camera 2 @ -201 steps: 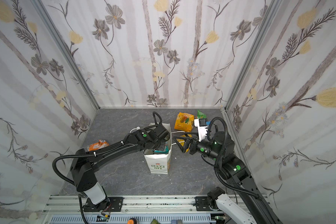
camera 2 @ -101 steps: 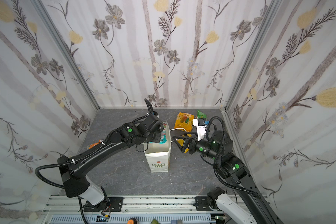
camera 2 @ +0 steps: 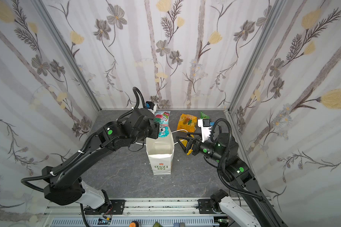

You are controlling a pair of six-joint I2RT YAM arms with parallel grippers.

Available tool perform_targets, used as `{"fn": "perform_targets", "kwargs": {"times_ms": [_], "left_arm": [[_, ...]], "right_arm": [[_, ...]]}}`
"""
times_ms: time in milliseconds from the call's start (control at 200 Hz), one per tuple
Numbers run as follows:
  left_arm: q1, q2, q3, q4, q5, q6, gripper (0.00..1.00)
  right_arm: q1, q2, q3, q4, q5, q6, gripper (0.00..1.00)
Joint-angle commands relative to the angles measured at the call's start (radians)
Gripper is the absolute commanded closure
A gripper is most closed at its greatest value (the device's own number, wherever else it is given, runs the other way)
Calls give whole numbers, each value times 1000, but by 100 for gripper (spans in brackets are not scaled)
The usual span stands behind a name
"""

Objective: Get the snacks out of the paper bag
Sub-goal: 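Grasp the FOX'S candy bag from the left gripper with the right gripper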

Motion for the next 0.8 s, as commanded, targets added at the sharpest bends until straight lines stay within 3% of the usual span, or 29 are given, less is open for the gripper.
{"fn": "perform_targets", "kwargs": {"times_ms": [0,360,794], "left_arm": [[-39,-36,-2,138,-19,81,100],[-161,-150,-182,488,-21,243,100],[-177,-163,-225,519,-104,243,100]], "right_arm": [[8,19,5,145,-51,60,1],[40,86,-42,425,-79,246,5],[85,154,-36,493,-53,293,66]]}}
